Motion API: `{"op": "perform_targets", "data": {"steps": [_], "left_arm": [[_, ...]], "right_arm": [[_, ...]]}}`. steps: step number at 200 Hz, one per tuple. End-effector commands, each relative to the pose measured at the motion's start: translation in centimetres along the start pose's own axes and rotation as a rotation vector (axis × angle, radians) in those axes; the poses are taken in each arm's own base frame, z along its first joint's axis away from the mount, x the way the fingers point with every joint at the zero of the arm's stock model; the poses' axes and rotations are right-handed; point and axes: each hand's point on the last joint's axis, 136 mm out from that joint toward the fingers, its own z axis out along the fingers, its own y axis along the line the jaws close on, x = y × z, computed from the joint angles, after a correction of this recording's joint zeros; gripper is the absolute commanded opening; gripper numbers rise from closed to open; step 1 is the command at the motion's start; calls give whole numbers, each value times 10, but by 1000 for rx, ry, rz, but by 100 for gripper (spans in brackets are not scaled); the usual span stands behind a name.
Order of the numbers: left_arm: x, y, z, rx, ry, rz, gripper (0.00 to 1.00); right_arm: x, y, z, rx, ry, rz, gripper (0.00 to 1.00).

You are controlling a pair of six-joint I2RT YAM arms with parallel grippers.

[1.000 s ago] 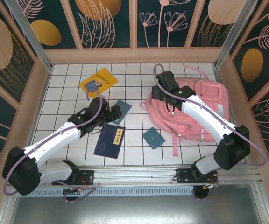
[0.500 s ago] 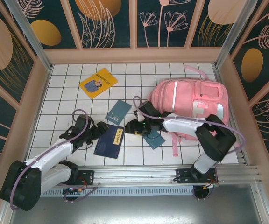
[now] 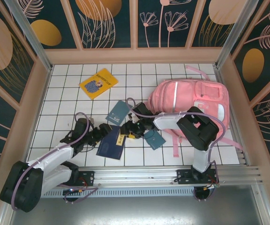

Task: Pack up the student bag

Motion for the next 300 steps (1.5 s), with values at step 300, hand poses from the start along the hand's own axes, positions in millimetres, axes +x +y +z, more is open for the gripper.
{"op": "perform_targets", "data": {"steps": [300], "left_arm": [[0,-141,-51,668,55,134,89]], "right_arm": [[-20,84,-183,-347,-307,-122,10]]}}
